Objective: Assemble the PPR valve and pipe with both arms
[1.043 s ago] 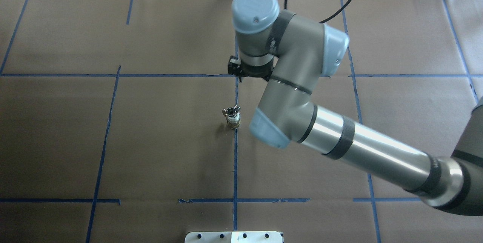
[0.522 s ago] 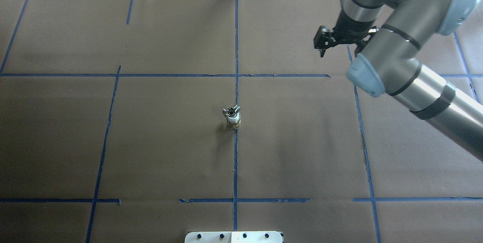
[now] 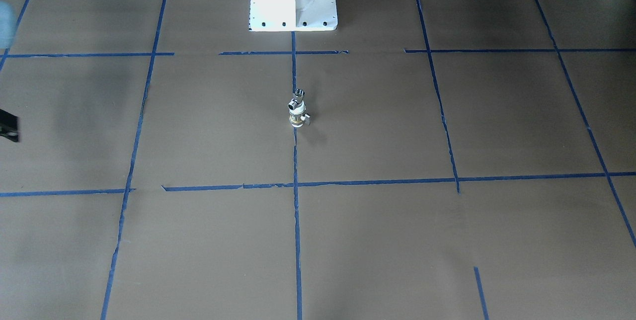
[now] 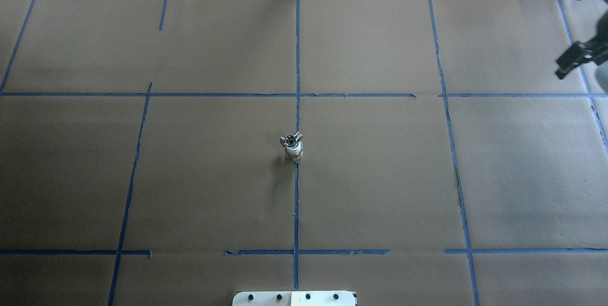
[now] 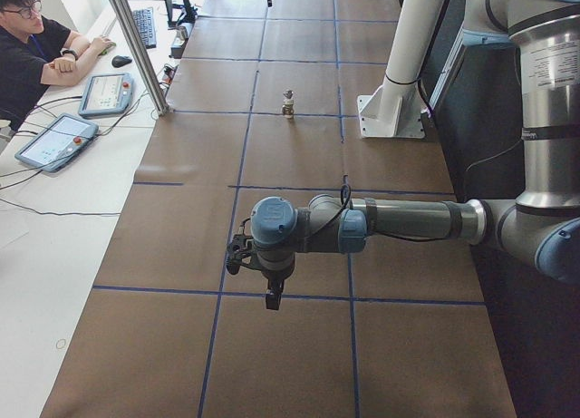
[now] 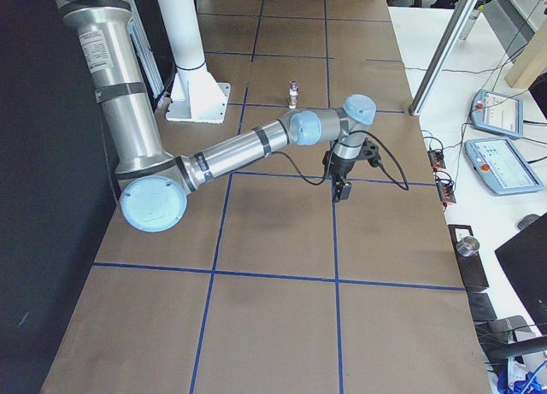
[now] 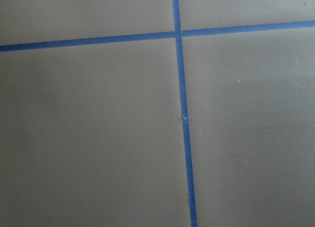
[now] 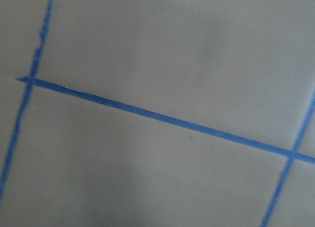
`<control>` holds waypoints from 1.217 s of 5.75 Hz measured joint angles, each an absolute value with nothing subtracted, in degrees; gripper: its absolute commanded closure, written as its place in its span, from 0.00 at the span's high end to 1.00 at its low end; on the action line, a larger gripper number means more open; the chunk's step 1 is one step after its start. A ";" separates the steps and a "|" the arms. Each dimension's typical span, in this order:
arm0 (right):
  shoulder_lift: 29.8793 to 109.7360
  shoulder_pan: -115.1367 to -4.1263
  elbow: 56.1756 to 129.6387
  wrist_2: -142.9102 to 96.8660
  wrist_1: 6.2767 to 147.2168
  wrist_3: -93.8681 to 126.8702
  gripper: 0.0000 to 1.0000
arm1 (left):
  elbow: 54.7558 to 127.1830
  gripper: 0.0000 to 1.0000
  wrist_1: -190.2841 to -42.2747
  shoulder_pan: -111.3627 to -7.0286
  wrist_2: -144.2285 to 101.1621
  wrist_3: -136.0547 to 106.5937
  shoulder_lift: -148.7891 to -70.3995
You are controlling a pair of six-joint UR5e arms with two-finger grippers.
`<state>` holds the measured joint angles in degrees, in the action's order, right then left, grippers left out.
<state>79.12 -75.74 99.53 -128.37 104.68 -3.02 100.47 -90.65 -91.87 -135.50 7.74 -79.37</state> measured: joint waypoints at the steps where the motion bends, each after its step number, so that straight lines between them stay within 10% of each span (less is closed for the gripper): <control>1: 84.63 -81.61 99.41 -128.43 104.61 -11.38 1.00 | 99.97 1.00 -93.57 -91.85 -135.45 7.72 -78.16; 7: 99.60 -91.45 98.58 -129.79 95.34 -13.03 1.00 | 100.37 1.00 -95.09 -92.10 -135.39 7.63 -73.77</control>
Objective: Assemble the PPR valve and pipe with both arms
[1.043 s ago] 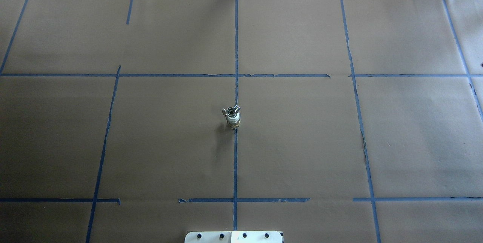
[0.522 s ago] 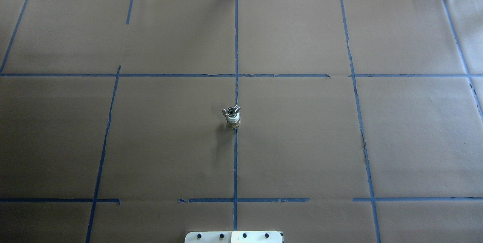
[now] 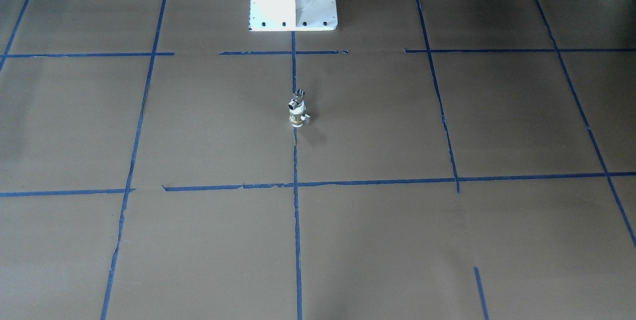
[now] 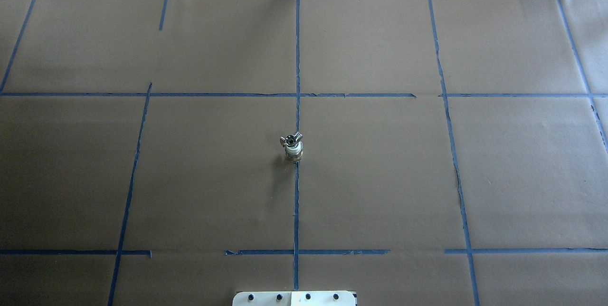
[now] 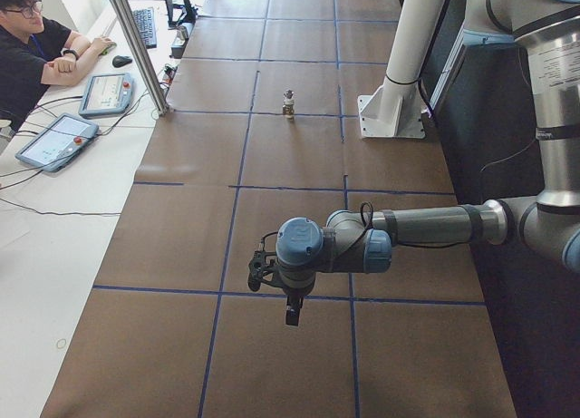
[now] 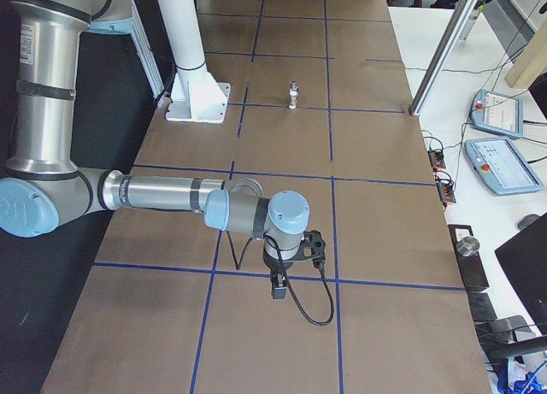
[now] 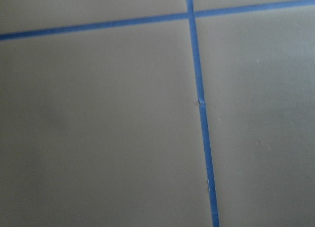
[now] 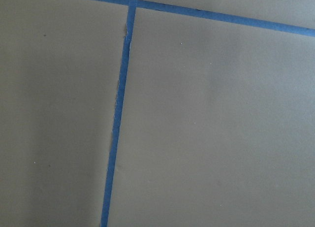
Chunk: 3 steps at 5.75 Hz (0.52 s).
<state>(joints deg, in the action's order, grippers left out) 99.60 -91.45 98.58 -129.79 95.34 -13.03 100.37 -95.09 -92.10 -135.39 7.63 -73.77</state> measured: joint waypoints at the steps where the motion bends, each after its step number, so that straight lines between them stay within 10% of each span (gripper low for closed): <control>1: 99.70 -91.24 98.27 -131.15 94.63 -12.77 1.00 | 100.42 1.00 -95.05 -92.09 -135.30 7.64 -73.30; 3: 99.75 -90.33 97.58 -134.24 94.30 -12.77 1.00 | 100.46 1.00 -95.00 -92.07 -135.27 7.58 -73.07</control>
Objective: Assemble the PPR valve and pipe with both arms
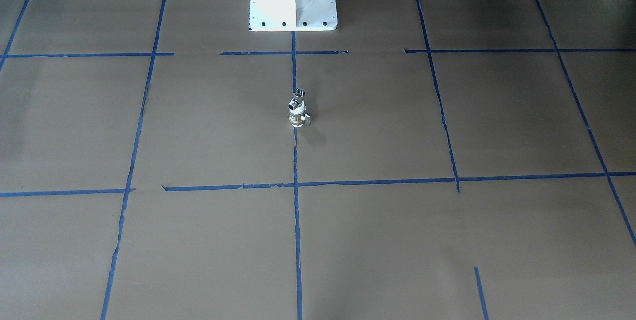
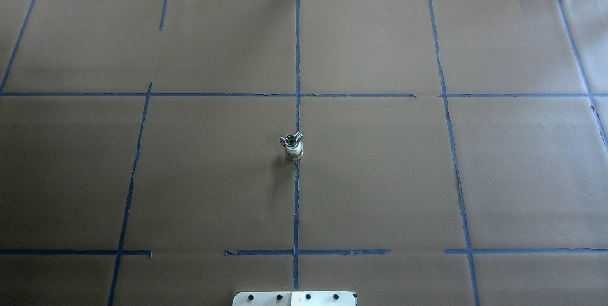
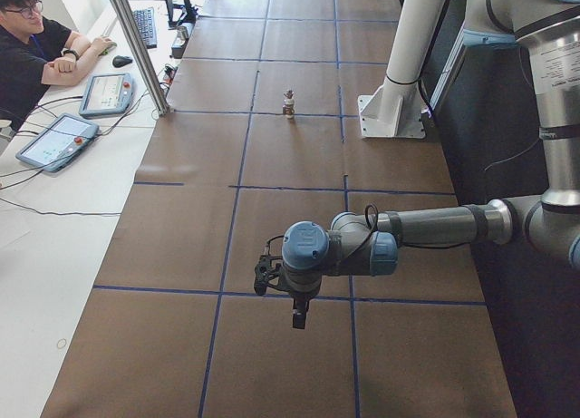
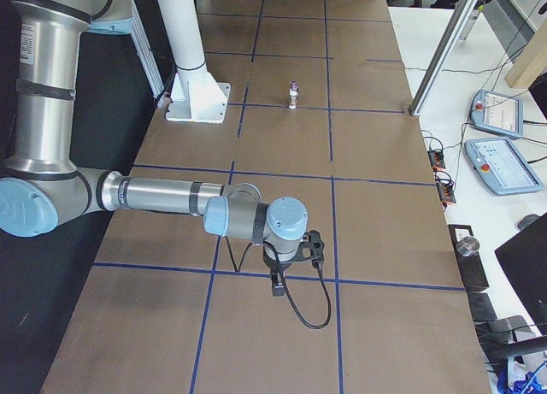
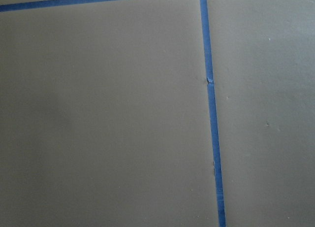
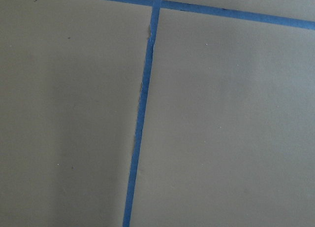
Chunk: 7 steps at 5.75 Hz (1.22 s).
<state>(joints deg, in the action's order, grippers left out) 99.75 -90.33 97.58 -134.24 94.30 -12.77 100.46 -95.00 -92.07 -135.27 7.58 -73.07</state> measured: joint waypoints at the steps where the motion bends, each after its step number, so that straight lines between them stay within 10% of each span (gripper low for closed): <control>1: 99.75 -89.81 97.41 -134.57 94.21 -12.67 1.00 | 100.46 1.00 -95.01 -92.04 -135.26 7.56 -73.05; 7: 99.54 -87.39 97.38 -134.82 94.09 -12.31 1.00 | 100.63 1.00 -95.04 -90.94 -135.26 7.54 -73.91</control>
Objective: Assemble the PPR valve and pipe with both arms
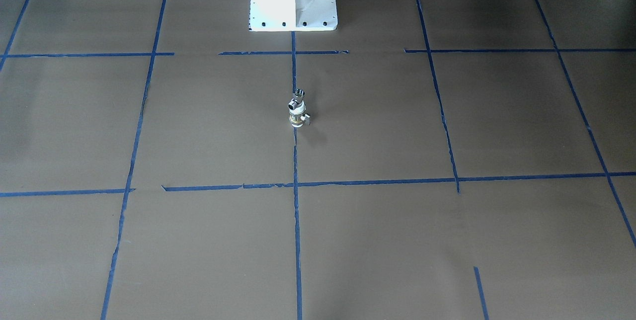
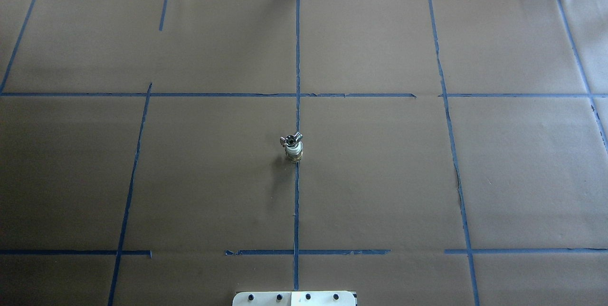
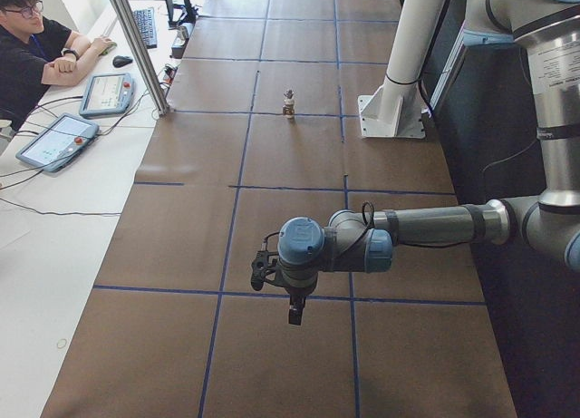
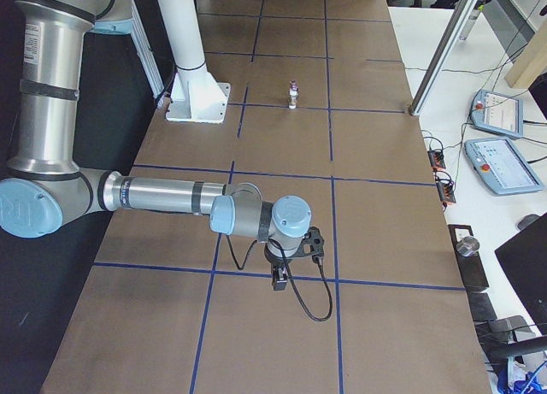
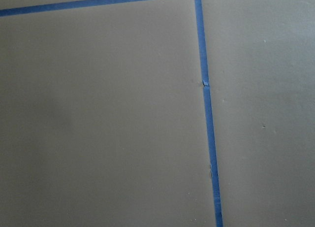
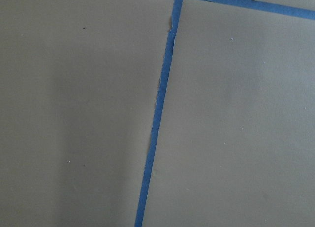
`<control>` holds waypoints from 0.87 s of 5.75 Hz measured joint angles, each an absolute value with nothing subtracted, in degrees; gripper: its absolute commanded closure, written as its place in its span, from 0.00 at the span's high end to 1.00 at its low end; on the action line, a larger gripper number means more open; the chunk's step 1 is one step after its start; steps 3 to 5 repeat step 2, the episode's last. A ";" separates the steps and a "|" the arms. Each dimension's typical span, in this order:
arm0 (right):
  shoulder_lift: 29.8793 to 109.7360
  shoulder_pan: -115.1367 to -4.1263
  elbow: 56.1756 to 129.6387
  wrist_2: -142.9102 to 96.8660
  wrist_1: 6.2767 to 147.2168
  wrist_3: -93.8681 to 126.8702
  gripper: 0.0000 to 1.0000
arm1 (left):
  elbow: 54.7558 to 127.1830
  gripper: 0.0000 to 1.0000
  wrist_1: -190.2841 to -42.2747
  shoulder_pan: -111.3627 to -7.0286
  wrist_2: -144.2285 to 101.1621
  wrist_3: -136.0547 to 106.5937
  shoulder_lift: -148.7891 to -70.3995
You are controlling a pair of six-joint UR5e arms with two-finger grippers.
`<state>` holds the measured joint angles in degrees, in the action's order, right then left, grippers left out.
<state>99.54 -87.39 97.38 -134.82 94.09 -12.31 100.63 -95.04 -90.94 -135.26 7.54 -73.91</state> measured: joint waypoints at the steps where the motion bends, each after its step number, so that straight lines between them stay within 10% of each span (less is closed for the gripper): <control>1: 99.45 -87.26 97.37 -134.77 94.09 -12.31 1.00 | 100.63 1.00 -95.08 -90.83 -135.29 7.55 -74.03; 5: 99.42 -87.12 97.32 -134.69 94.08 -12.31 1.00 | 100.64 1.00 -95.09 -90.81 -135.33 7.56 -74.07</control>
